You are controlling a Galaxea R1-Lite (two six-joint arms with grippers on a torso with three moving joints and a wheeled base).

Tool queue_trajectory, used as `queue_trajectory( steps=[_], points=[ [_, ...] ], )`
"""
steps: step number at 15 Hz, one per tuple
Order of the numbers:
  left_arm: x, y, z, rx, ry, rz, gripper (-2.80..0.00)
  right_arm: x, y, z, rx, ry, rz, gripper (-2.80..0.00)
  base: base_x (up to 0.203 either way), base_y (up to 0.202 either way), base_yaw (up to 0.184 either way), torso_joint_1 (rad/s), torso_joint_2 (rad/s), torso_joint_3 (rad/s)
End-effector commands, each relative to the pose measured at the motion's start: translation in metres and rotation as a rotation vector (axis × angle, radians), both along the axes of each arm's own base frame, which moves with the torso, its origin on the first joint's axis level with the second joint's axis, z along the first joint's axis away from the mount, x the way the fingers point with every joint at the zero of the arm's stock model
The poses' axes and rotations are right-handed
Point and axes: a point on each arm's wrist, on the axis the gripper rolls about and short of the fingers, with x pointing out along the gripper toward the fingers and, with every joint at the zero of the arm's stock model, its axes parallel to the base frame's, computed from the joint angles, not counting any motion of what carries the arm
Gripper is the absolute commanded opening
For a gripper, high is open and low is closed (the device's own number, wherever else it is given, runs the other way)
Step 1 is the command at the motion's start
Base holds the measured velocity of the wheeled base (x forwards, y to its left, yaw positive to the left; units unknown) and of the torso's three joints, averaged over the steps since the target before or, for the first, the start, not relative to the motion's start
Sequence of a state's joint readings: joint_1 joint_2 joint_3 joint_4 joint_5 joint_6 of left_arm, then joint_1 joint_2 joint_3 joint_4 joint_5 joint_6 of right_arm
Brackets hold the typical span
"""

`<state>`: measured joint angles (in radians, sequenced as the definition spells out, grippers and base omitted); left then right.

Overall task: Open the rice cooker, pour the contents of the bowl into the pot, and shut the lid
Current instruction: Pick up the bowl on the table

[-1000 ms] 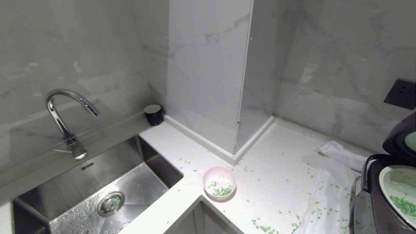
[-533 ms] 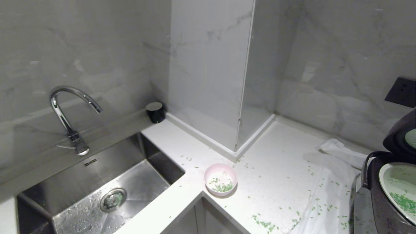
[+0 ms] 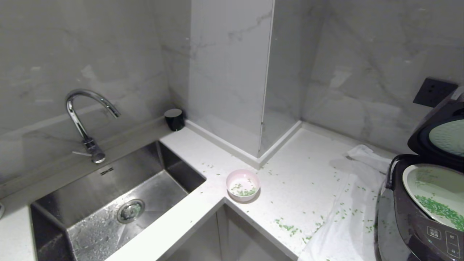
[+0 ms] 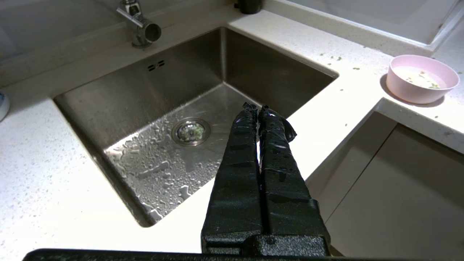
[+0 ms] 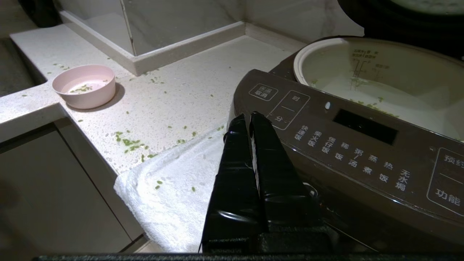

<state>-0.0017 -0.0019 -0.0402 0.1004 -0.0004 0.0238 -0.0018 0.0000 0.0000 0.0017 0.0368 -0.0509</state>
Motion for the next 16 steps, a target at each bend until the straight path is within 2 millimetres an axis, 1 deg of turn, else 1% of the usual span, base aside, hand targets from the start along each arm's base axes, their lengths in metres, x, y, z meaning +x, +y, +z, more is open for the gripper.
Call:
queue_trajectory(
  steps=[1, 4, 5, 16],
  points=[
    [0.0002, 0.0000, -0.0001, 0.000, 0.003, 0.001, -2.80, 0.0000, -0.0003, -0.0001, 0.008, 0.000, -0.012, -2.80, 0.000, 0.000, 0.000, 0.000, 0.00, 0.000],
    [0.0000, 0.0000, 0.0003, -0.001, 0.002, 0.001, -2.80, 0.0001, -0.0004, -0.0002, 0.022, 0.000, -0.017, -2.80, 0.000, 0.000, 0.000, 0.000, 0.00, 0.000],
    [0.0002, 0.0000, -0.0001, -0.001, 0.003, 0.001, -2.80, 0.0000, -0.0004, 0.0001, 0.022, -0.001, -0.017, -2.80, 0.002, 0.009, -0.083, 0.004, 0.00, 0.002],
    [0.0000, 0.0000, 0.0003, -0.001, 0.002, 0.001, -2.80, 0.0001, -0.0004, -0.0002, 0.023, 0.000, -0.017, -2.80, 0.003, 0.007, -0.175, 0.003, 0.00, 0.002]
  ],
)
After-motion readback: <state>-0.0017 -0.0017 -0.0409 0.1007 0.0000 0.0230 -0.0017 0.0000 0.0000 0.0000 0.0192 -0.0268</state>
